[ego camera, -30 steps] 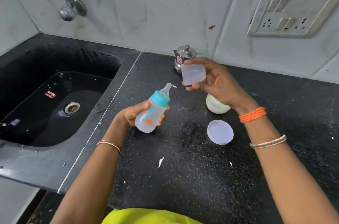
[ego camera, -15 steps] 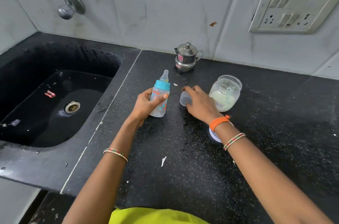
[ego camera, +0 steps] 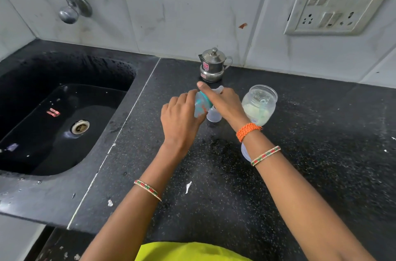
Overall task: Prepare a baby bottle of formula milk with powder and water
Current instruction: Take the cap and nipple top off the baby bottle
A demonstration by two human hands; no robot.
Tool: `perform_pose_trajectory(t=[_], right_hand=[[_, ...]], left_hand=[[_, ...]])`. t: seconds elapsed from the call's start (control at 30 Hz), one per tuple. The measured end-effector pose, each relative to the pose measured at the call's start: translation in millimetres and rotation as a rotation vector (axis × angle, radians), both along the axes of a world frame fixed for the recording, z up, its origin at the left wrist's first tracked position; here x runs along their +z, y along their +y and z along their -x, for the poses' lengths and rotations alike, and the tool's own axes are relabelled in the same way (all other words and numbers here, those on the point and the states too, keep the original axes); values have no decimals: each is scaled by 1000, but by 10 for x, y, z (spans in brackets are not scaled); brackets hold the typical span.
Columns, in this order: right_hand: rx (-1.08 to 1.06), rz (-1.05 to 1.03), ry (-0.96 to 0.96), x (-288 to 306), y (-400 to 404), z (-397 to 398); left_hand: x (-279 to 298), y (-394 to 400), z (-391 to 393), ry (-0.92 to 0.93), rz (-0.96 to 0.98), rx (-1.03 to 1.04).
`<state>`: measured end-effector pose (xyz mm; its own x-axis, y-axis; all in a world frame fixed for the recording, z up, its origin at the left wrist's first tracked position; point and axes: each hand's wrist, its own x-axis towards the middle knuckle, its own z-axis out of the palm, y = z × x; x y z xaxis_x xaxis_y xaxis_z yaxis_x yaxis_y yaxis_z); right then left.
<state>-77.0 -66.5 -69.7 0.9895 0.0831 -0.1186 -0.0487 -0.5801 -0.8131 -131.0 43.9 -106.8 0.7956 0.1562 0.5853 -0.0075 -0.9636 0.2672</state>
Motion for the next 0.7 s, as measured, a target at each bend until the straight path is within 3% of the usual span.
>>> perform_pose_trajectory(t=[0.1,0.23,0.43,0.7], right_hand=[[-38,-192,147,14,-4,15],[-106,-375,278,-42,5,68],[-234,-467,133,-66,41,145],[-132,-438,-73,44,6,168]], left_hand=[[2,-67,37,-33,-135,57],[51,-181,85,21,-66,70],[361,-164,181,261,264,-60],[626,6,240,469,615,-203]])
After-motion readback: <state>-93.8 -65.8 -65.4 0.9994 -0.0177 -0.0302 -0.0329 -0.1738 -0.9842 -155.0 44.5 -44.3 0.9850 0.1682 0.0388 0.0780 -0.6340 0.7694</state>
